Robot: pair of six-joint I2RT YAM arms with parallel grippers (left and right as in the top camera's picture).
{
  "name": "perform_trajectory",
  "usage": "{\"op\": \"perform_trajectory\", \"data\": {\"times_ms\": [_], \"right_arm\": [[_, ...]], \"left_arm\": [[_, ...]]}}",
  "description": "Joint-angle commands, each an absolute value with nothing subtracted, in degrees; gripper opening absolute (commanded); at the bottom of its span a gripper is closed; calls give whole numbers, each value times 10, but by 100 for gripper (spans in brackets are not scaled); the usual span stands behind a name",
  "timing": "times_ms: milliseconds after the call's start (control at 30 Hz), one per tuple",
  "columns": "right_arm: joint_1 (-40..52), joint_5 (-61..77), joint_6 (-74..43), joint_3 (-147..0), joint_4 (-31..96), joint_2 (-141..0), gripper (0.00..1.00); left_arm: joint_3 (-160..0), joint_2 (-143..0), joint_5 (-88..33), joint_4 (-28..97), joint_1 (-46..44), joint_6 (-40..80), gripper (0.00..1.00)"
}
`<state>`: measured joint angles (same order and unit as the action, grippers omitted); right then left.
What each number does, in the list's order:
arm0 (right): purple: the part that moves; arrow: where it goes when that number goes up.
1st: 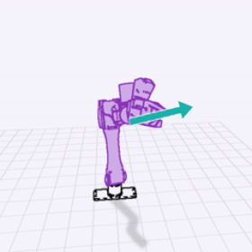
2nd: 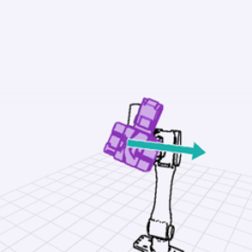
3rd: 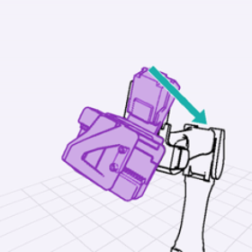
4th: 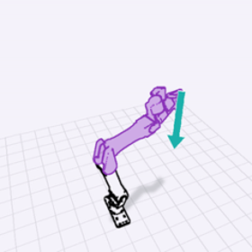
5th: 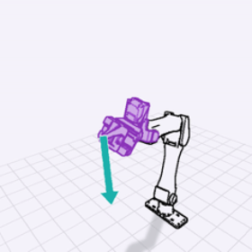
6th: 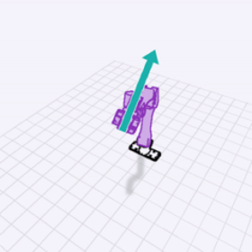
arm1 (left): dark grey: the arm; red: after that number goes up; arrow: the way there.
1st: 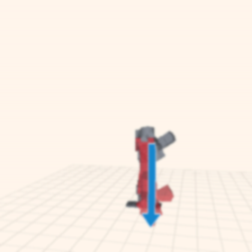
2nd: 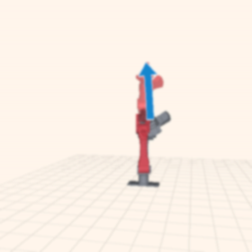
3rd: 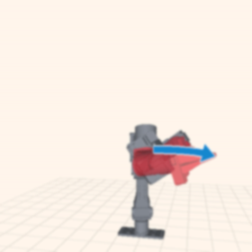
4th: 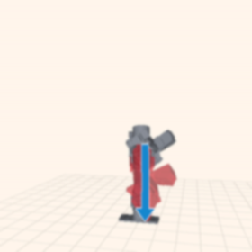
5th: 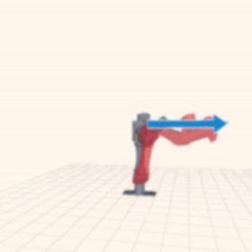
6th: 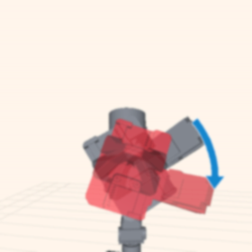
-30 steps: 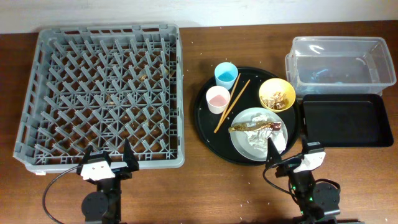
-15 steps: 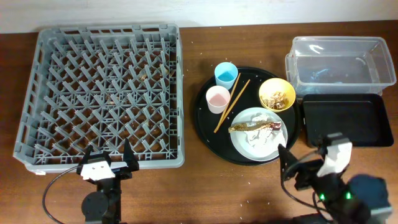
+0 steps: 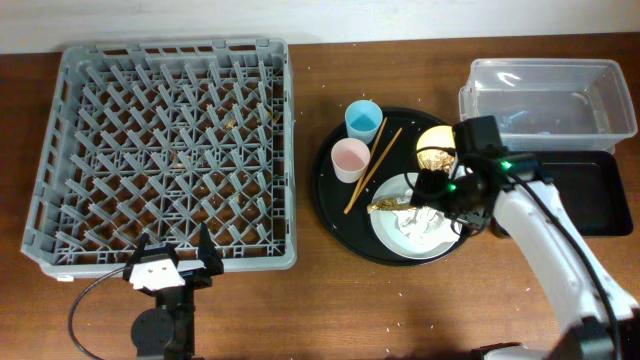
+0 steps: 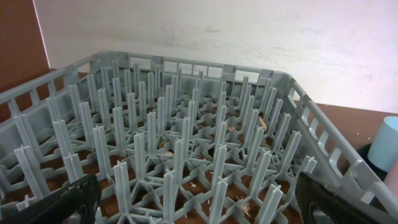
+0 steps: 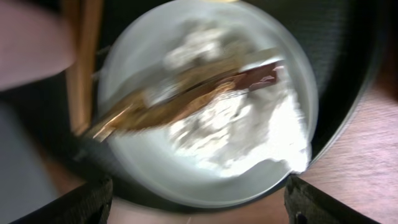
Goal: Sort waste into correct bins and load items into the dishwasher rack
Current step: 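Grasp the plate's wrapper with the right gripper, drop it in the clear bin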
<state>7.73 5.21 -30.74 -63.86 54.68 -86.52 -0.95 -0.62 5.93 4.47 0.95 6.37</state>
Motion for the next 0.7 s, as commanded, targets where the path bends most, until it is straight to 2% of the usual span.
{"op": "perform_trajectory", "data": {"times_ms": [0, 267, 300, 333, 367, 400, 433, 533, 667], "right_arm": [[95, -34, -372, -644, 529, -928, 89], [104, -65, -380, -643, 490, -1055, 88], [109, -65, -374, -643, 488, -1063, 83], [117, -65, -362, -643, 486, -1067, 69], [126, -66, -362, -643, 486, -1067, 41], [131, -67, -362, -643, 486, -1067, 21], [136, -68, -362, -643, 486, -1067, 4], [139, -67, -354, -654, 505, -1063, 4], [138, -65, -317, -802, 665, -1011, 4]], "left_arm": [[-5, -4, 53, 43, 13, 52, 99], [-5, -4, 53, 43, 13, 52, 99], [-5, -4, 53, 43, 13, 52, 99], [-5, -4, 53, 43, 13, 52, 99], [-5, -4, 53, 43, 13, 52, 99], [-5, -4, 53, 43, 13, 52, 99], [-5, -4, 53, 43, 13, 52, 99], [-5, -4, 53, 43, 13, 52, 99], [-5, -4, 53, 43, 13, 52, 99]]}}
